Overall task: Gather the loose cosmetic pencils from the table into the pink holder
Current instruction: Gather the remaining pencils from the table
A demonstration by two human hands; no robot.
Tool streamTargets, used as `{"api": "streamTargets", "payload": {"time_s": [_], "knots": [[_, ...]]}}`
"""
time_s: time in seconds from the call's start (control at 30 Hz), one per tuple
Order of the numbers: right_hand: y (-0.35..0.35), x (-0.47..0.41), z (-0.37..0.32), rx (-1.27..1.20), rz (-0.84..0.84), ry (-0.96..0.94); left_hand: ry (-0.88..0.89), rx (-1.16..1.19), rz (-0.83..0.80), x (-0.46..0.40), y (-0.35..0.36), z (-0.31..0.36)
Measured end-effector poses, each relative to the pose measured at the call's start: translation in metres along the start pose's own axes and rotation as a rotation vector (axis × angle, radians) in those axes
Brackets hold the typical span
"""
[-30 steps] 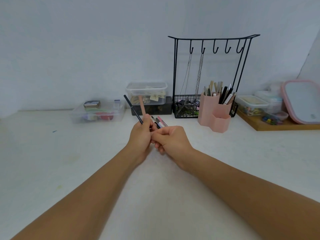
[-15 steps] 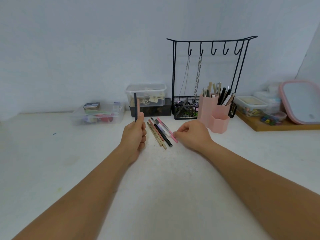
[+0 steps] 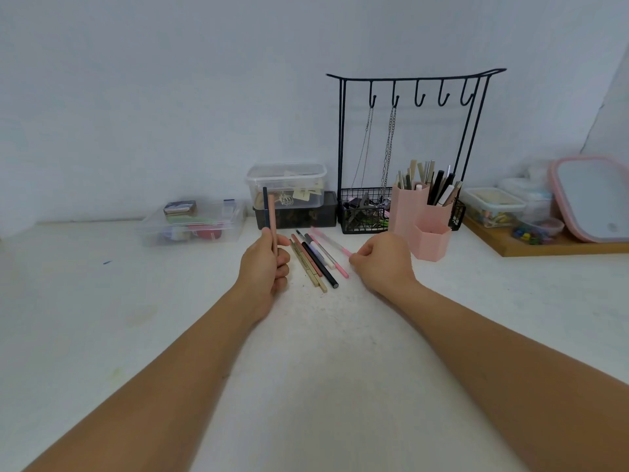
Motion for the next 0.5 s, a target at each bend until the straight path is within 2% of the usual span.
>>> {"api": "streamTargets", "payload": {"time_s": [0.1,0.17,0.27,0.4,0.5], "knots": [[-0.004,0.007,0.007,-0.396,0.141,0.157,0.008,0.016,0.000,0.001,0.001,0.002],[0.001,0.014,0.002,-0.655,0.163,0.237,0.025,0.024,-0.014,0.003,0.005,0.004],[0.015,0.026,-0.019,-0.920,0.144,0.308,0.055,0.025,-0.055,0.007,0.012,0.003],[0.038,0.041,-0.053,-1.151,0.047,0.327,0.061,0.056,-0.112,0.010,0.018,0.003],[0.048,0.048,-0.069,-1.217,-0.018,0.284,0.099,0.065,-0.151,0.016,0.025,0.001]]}}
Point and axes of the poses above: each hand's wrist, its own x-axis away from the middle knuckle, its own y-axis out of the palm, z = x × y, the point moved 7 cm from there along -x, towards the middle knuckle, and after that the axes turned 14 degrees about -y, right-handed, at the moved point
